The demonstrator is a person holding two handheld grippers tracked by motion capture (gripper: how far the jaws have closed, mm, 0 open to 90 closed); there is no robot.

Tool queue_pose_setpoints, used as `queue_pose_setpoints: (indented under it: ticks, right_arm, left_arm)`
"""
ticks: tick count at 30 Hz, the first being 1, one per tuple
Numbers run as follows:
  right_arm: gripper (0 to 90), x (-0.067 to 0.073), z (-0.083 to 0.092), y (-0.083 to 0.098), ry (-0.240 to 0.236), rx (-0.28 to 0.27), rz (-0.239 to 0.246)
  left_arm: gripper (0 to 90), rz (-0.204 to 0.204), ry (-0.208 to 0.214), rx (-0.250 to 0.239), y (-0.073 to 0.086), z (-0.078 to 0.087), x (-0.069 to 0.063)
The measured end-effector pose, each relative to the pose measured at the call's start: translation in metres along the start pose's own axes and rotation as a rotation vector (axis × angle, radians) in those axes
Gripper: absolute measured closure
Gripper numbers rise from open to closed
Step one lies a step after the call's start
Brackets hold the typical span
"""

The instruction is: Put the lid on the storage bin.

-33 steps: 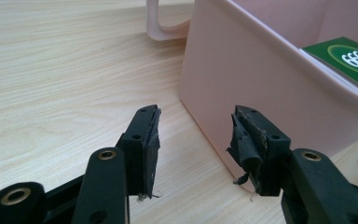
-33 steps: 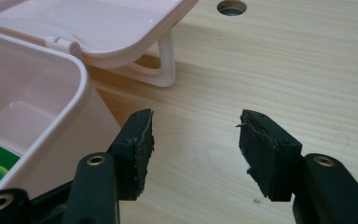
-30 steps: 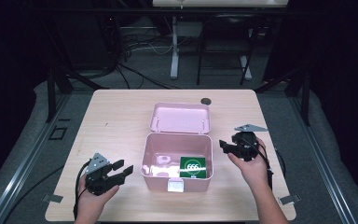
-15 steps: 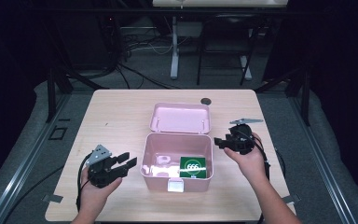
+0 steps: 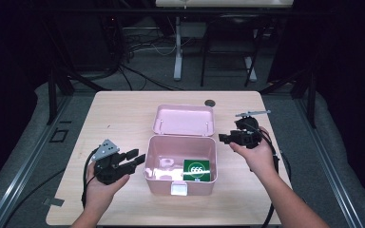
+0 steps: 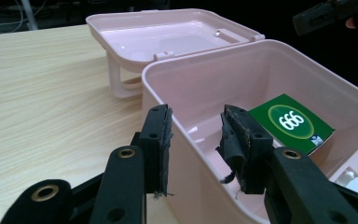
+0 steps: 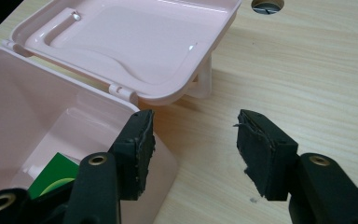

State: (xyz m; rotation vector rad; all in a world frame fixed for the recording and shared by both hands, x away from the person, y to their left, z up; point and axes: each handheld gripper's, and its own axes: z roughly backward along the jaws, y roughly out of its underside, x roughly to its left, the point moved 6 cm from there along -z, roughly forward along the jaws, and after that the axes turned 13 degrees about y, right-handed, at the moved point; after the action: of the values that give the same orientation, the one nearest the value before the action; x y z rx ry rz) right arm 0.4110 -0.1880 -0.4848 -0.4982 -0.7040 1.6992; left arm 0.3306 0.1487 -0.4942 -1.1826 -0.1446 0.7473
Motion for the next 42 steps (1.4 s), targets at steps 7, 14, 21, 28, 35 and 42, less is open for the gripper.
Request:
queue_pose_setpoints:
  ticks: [7, 14, 21, 28, 35, 42]
  right_arm:
    - [46.7, -0.001, -0.001, -0.013, 0.016, 0.016, 0.003]
    - [46.1, -0.001, -0.002, -0.027, 0.015, 0.019, -0.006]
    - [46.5, -0.003, -0.011, -0.034, 0.03, 0.056, -0.021]
    - [49.5, -0.002, -0.024, -0.044, 0.026, 0.086, -0.061]
    - [53.2, 0.003, -0.038, -0.054, 0.035, 0.111, -0.069]
    - [59.0, 0.01, -0.059, -0.061, 0.065, 0.155, -0.081]
  left_arm:
    - [66.7, -0.011, 0.018, 0.019, 0.003, -0.003, -0.005]
    - [67.7, -0.019, 0.036, 0.041, 0.009, -0.006, -0.008]
    - [70.9, -0.026, 0.038, 0.068, 0.014, -0.01, -0.009]
    - [74.3, -0.034, 0.02, 0.088, 0.018, -0.012, -0.009]
    - [75.5, -0.039, 0.025, 0.101, 0.021, -0.013, -0.011]
    - [75.1, -0.046, 0.022, 0.1, 0.022, -0.013, -0.011]
